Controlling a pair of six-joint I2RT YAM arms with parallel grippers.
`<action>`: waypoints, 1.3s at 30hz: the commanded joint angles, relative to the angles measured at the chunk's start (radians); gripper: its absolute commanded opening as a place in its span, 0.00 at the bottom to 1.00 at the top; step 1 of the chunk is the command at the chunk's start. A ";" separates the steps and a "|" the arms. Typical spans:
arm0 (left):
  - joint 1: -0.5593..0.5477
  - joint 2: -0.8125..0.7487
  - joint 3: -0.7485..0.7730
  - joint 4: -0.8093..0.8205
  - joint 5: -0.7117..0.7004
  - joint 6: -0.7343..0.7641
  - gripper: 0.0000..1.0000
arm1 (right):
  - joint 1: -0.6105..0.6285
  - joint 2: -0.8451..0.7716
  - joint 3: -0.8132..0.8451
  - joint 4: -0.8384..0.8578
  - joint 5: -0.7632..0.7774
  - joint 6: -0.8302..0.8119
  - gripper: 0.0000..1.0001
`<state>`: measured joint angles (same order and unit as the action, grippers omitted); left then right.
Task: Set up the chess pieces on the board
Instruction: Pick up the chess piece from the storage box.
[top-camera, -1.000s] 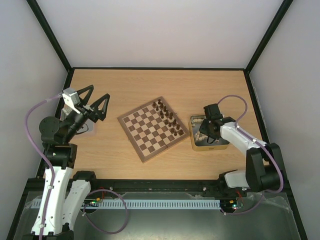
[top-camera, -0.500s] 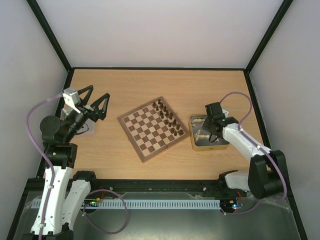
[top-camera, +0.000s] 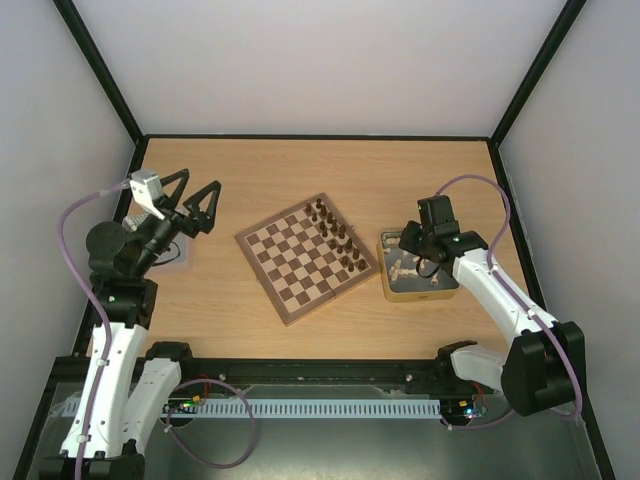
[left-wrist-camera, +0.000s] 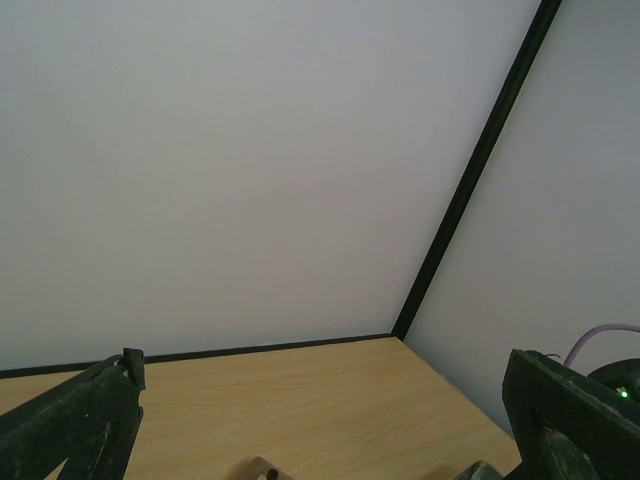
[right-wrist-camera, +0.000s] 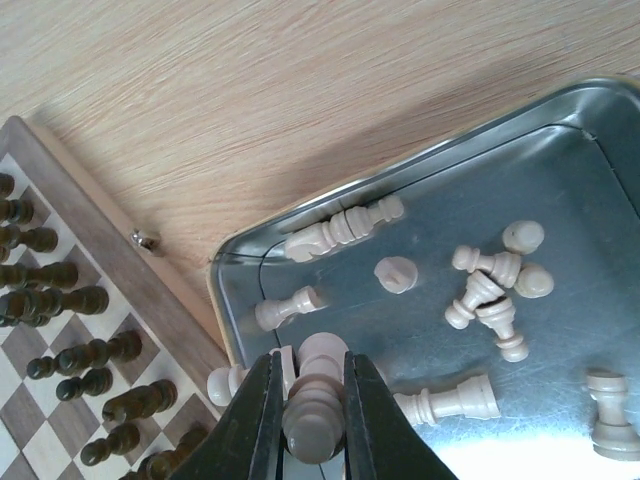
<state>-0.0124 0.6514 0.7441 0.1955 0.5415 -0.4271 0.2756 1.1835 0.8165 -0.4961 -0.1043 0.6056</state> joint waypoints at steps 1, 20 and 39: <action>-0.004 0.028 -0.003 0.029 0.020 -0.037 1.00 | 0.007 -0.015 0.029 0.001 -0.053 -0.031 0.02; -0.652 0.712 0.061 0.294 -0.068 -0.372 0.83 | 0.008 -0.189 -0.050 0.110 -0.274 0.149 0.02; -0.773 1.130 0.257 0.542 0.058 -0.643 0.50 | 0.007 -0.259 -0.110 0.220 -0.404 0.260 0.02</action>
<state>-0.7761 1.7645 0.9615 0.7143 0.5861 -1.0554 0.2775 0.9310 0.7132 -0.3077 -0.4931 0.8566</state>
